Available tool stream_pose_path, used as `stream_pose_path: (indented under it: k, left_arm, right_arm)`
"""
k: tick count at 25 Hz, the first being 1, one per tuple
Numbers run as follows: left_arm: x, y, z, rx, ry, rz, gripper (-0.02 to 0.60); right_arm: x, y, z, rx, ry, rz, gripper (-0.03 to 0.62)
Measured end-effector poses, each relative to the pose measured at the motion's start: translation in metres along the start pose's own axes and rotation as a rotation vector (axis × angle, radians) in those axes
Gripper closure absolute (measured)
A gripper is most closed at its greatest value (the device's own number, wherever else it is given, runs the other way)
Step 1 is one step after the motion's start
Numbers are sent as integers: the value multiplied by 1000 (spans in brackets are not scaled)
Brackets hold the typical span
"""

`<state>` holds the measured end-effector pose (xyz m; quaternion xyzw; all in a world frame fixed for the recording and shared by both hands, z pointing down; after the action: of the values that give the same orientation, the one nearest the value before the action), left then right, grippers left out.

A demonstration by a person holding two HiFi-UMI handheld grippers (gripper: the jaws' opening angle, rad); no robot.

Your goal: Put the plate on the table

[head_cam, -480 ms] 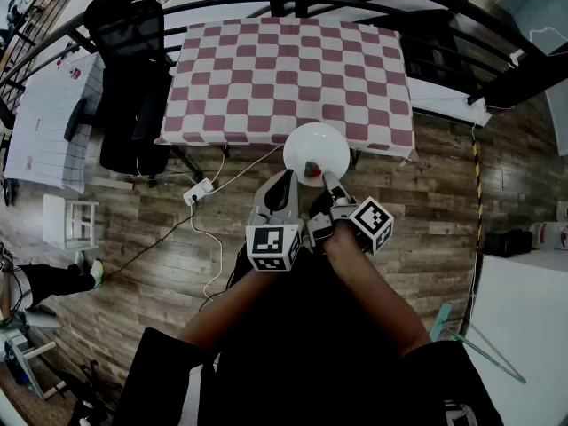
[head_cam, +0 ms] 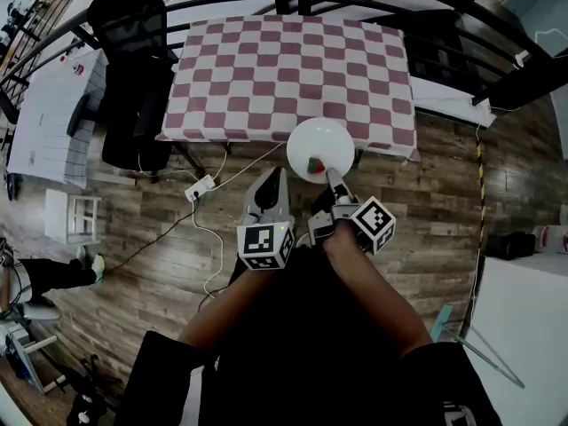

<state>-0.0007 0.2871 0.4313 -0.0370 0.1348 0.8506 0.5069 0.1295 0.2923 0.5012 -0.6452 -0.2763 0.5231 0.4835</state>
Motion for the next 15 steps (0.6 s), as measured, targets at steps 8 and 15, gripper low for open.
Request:
stream_pose_path:
  k: [8, 15]
  left_arm:
    - [-22, 4, 9, -8, 22, 21, 573]
    - [-64, 25, -1, 0, 29, 38, 573]
  right_arm:
    - [-15, -17, -14, -26, -21, 60, 585]
    - [-55, 2, -29, 3, -16, 37, 586]
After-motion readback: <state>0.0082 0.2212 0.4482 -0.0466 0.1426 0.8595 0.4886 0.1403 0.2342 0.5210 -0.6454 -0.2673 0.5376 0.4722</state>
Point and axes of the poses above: the fingertips, and each gripper's own axes: x backward along the fingers, y to its left, z out of its underside, the point moved 1 cm from there along x, backward along the fingers, and after that the axes turned 8 degrees about z, right-handed, at the moved point
